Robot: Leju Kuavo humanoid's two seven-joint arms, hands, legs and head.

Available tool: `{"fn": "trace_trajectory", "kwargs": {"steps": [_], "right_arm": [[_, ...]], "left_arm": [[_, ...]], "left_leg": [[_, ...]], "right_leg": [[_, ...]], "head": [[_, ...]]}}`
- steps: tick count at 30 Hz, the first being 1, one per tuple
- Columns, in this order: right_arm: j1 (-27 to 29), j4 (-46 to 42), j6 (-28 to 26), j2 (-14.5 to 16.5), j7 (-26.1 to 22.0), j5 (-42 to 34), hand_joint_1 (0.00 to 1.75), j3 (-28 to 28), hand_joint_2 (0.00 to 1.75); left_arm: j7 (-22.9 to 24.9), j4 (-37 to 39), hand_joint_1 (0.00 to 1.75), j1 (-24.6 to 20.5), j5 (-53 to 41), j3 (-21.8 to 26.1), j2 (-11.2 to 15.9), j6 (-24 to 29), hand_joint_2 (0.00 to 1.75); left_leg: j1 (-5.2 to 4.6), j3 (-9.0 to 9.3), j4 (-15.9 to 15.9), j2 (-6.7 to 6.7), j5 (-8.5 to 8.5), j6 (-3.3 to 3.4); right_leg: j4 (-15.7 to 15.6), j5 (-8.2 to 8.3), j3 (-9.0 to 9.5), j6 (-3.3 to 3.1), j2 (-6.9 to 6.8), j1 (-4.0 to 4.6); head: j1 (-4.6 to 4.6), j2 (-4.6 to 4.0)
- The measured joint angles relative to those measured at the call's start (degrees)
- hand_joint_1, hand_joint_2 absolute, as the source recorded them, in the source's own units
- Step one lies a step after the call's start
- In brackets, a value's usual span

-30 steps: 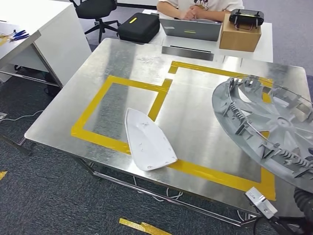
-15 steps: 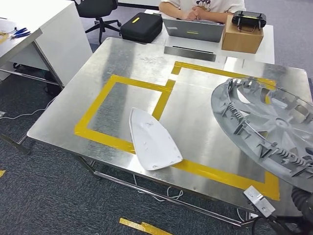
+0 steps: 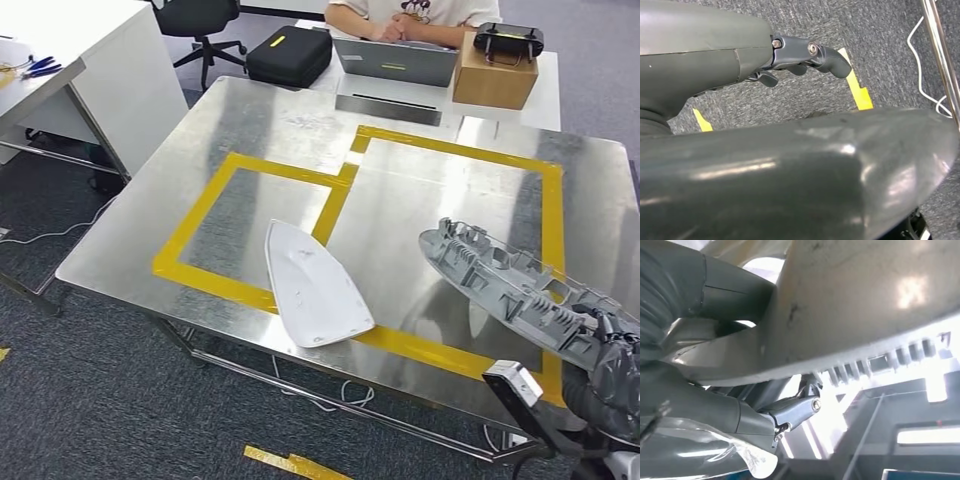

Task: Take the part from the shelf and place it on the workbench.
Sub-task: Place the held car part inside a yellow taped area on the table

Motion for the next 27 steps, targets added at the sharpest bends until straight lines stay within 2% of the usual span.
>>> {"fn": "trace_trajectory", "kwargs": {"steps": [17, 27], "right_arm": [[0.2, 2.9, 1.2, -2.0, 2.2, 1.9, 1.75, 2.2, 1.75], [-0.1, 4.3, -2.9, -2.2, -0.6, 5.5, 1.75, 4.7, 1.75]], "left_arm": [[1.1, -3.0, 0.0, 0.7, 2.3, -1.6, 1.3, 2.3, 0.0], [1.7, -3.9, 0.0, 0.6, 2.2, -2.2, 1.7, 3.6, 0.0]], "left_leg": [[-0.01, 0.0, 0.0, 0.0, -0.03, 0.06], [-0.02, -0.01, 0.0, 0.0, -0.04, 0.08]], "right_leg": [[0.0, -0.01, 0.02, 0.03, 0.0, -0.01], [0.0, 0.0, 0.01, 0.06, 0.0, -0.02]], "head": [[0.02, 0.0], [0.02, 0.0]]}}
